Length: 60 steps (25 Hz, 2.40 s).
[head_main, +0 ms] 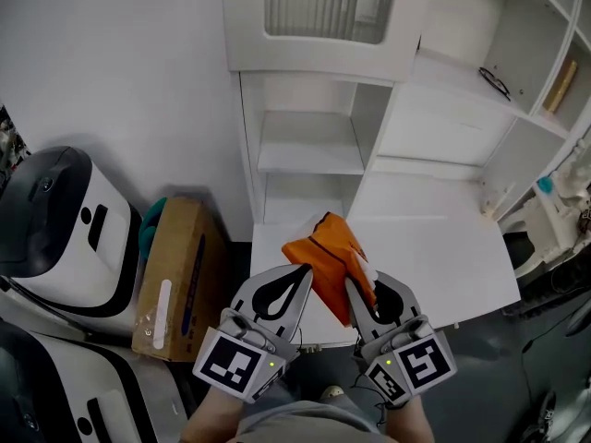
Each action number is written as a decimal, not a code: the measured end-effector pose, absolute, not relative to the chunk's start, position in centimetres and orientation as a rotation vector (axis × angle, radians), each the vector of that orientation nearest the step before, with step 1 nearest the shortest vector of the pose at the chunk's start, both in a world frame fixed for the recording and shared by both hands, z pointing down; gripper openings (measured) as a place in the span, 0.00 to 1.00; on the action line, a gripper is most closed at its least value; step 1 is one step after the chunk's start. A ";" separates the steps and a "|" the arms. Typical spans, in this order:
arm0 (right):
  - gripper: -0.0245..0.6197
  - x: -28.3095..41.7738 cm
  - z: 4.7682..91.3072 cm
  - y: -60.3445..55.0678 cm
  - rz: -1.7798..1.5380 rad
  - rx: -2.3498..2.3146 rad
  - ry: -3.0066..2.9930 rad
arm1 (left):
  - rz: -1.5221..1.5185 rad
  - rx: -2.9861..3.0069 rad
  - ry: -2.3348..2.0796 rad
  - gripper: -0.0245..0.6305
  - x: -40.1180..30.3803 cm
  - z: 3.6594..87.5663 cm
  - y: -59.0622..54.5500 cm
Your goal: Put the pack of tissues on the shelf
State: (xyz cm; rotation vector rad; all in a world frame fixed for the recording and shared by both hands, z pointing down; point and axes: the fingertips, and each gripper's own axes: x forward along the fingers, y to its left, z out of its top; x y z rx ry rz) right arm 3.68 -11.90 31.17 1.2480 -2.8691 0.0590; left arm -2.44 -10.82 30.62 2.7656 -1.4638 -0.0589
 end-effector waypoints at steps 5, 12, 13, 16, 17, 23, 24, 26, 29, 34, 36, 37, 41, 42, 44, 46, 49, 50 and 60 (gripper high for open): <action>0.15 2.1 31.2 -13.2 0.068 1.287 -2.858 | -0.058 2.798 -1.434 0.08 -4.0 30.5 -12.3; 0.15 0.4 31.5 -14.6 0.081 1.352 -2.831 | -0.056 2.824 -1.373 0.08 -5.7 30.7 -14.1; 0.15 0.3 31.6 -14.8 0.083 1.360 -2.826 | -0.069 2.840 -1.373 0.08 -5.9 30.6 -14.4; 0.15 -0.2 31.7 -15.3 0.088 1.384 -2.810 | -0.068 2.854 -1.349 0.08 -6.4 30.8 -15.0; 0.15 -0.3 31.7 -15.4 0.089 1.392 -2.805 | -0.061 2.851 -1.337 0.08 -6.6 30.9 -15.1; 0.15 -1.1 32.2 -15.4 0.094 1.436 -2.770 | -0.094 2.860 -1.292 0.08 -7.4 31.3 -15.5; 0.15 -1.2 32.3 -15.3 0.096 1.441 -2.764 | -0.110 2.872 -1.290 0.08 -7.6 31.3 -15.6; 0.15 -1.2 32.4 -15.3 0.096 1.453 -2.753 | -0.119 2.880 -1.276 0.08 -7.6 31.4 -15.7; 0.15 -1.0 32.5 -15.4 0.098 1.471 -2.737 | -0.096 2.861 -1.234 0.08 -7.2 31.7 -15.8; 0.15 -0.5 32.7 -16.2 0.104 1.482 -2.726 | -0.086 2.857 -1.223 0.08 -6.8 32.0 -16.4; 0.15 -0.5 32.8 -16.5 0.101 1.471 -2.733 | -0.089 2.858 -1.241 0.08 -6.9 32.0 -16.6; 0.15 -0.5 32.7 -16.6 0.099 1.466 -2.738 | -0.087 2.855 -1.248 0.08 -6.9 32.0 -16.6; 0.15 -0.7 32.1 -17.8 0.085 1.444 -2.758 | -0.090 2.847 -1.279 0.08 -7.1 31.7 -17.4; 0.15 -0.7 31.9 -18.2 0.083 1.437 -2.763 | -0.101 2.849 -1.296 0.08 -7.3 31.5 -17.8; 0.15 -0.8 31.8 -18.9 0.080 1.414 -2.773 | -0.090 2.828 -1.311 0.08 -7.3 31.5 -18.2; 0.15 -0.9 31.7 -19.5 0.077 1.391 -2.781 | -0.064 2.801 -1.315 0.08 -7.2 31.7 -18.6; 0.15 -0.9 31.5 -20.5 0.075 1.363 -2.793 | -0.080 2.799 -1.352 0.08 -7.2 31.6 -19.4; 0.15 -1.0 31.4 -20.9 0.072 1.352 -2.797 | -0.084 2.794 -1.363 0.08 -7.3 31.5 -19.6; 0.15 -1.9 30.7 -24.6 0.059 1.215 -2.851 | -0.071 2.703 -1.504 0.08 -8.0 31.2 -21.5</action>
